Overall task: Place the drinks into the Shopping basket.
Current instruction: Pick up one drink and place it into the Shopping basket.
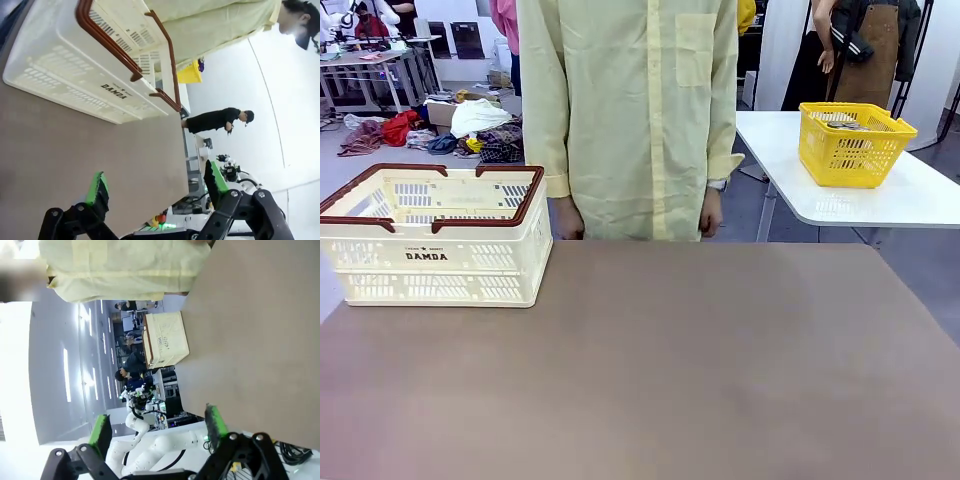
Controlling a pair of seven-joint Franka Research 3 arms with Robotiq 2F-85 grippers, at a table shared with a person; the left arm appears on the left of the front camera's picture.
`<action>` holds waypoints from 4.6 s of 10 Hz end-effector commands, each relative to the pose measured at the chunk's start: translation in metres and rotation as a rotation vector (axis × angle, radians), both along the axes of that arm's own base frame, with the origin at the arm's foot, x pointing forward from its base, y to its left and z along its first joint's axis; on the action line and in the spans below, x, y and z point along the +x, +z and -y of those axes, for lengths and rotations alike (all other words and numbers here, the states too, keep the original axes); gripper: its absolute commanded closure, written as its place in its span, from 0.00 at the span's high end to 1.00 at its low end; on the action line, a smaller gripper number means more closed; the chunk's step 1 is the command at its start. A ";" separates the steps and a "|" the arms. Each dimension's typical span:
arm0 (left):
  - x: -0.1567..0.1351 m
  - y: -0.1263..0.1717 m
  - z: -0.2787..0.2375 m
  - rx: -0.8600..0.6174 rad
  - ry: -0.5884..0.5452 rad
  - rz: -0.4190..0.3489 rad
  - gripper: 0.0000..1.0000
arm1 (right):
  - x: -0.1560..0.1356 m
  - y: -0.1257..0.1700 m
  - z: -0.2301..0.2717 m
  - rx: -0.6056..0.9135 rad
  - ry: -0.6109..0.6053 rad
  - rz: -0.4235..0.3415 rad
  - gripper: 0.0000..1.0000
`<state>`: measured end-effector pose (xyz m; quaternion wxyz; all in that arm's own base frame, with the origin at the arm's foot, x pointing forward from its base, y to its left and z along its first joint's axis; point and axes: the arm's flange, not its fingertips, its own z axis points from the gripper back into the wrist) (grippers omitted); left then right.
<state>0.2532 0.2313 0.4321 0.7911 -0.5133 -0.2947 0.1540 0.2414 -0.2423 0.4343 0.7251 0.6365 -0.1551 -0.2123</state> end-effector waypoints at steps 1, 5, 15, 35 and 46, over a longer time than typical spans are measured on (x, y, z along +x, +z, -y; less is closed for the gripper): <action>-0.004 0.008 0.002 0.012 -0.024 0.014 1.00 | -0.006 0.009 0.004 0.002 0.027 0.028 1.00; -0.004 0.008 0.002 0.012 -0.024 0.014 1.00 | -0.006 0.009 0.004 0.002 0.027 0.028 1.00; -0.004 0.008 0.002 0.012 -0.024 0.014 1.00 | -0.006 0.009 0.004 0.002 0.027 0.028 1.00; -0.004 0.008 0.002 0.012 -0.024 0.014 1.00 | -0.006 0.009 0.004 0.002 0.027 0.028 1.00; -0.004 0.008 0.002 0.012 -0.024 0.014 1.00 | 0.154 0.079 -0.233 -1.334 0.332 -0.129 1.00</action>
